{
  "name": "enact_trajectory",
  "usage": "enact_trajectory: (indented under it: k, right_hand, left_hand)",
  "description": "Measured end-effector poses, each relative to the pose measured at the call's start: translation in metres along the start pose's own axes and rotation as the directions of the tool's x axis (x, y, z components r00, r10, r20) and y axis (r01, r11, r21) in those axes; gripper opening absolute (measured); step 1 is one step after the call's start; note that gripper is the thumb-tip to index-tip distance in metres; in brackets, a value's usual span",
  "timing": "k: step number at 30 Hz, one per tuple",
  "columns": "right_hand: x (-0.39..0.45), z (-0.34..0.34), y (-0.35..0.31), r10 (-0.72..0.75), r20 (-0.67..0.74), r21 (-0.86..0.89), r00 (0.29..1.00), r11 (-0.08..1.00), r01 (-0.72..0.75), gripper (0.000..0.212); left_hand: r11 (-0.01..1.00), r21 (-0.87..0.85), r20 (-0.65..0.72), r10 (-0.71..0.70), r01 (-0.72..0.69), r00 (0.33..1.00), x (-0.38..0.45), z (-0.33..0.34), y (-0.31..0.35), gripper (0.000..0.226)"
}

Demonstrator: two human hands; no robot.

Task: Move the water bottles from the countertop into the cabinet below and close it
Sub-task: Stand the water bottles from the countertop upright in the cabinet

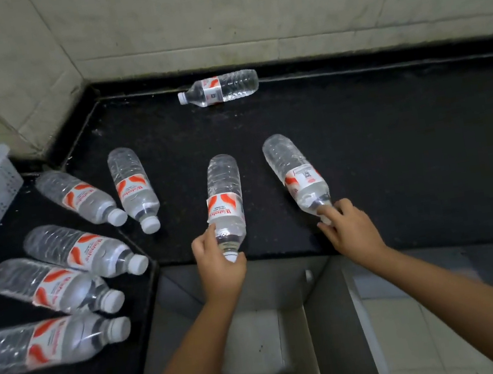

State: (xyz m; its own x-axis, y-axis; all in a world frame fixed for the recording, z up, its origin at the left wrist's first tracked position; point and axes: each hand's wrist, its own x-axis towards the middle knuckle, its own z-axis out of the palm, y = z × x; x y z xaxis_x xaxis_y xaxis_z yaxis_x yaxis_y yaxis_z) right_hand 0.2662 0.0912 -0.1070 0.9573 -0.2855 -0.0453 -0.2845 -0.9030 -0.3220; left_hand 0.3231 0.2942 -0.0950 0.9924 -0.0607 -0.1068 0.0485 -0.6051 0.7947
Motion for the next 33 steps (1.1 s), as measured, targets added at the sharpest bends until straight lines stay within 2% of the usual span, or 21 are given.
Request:
enact_trajectory:
  k: [2,7,11,15,19,22,25,28,31,33]
  right_hand:
    - [-0.016,-0.009,0.009,0.052,-0.082,0.117,0.995,0.992,-0.042,0.027]
    - [-0.042,-0.068,0.028,0.070,-0.293,0.271,0.954,0.962,0.012,0.025]
    - [-0.048,-0.131,0.045,0.065,-0.359,0.190,0.931,0.982,0.005,0.027]
    - [-0.055,-0.173,0.071,0.029,-0.333,0.013,0.943,1.000,-0.026,0.030]
    - [-0.073,-0.194,0.112,0.031,-0.311,-0.093,0.950,0.994,-0.063,0.032]
    - [-0.089,-0.209,0.143,0.090,-0.305,-0.064,0.948,0.991,-0.115,0.035]
    - [-0.102,-0.220,0.164,0.128,-0.201,-0.049,0.971,0.989,-0.141,0.043]
    - [-0.108,-0.221,0.170,0.096,-0.113,0.002,0.989,0.995,-0.096,0.043]
    - [-0.111,-0.220,0.173,0.018,-0.102,0.052,0.995,0.999,-0.013,0.042]
    - [-0.121,-0.219,0.180,-0.015,-0.112,0.101,0.994,0.995,0.026,0.043]
  left_hand:
    - [0.999,-0.029,0.002,-0.018,0.018,1.000,-0.016,0.001,0.010,0.065]
    - [0.998,-0.057,-0.044,0.014,-0.017,0.999,-0.044,-0.002,0.060,0.047]
    - [0.995,-0.034,-0.032,0.097,-0.098,0.995,-0.069,0.007,0.123,0.034]
    - [0.985,0.018,0.033,0.173,-0.174,0.984,-0.089,0.032,0.176,0.025]
    - [0.962,0.101,0.105,0.245,-0.255,0.964,-0.110,0.069,0.215,0.031]
    - [0.882,0.235,0.182,0.373,-0.409,0.910,-0.124,0.094,0.242,0.037]
    - [0.705,0.426,0.292,0.486,-0.567,0.824,-0.133,0.115,0.258,0.044]
    - [0.565,0.564,0.364,0.484,-0.602,0.795,-0.131,0.127,0.263,0.053]
    - [0.510,0.594,0.389,0.495,-0.622,0.777,-0.125,0.128,0.265,0.044]
    - [0.485,0.576,0.388,0.547,-0.658,0.742,-0.126,0.125,0.263,0.037]
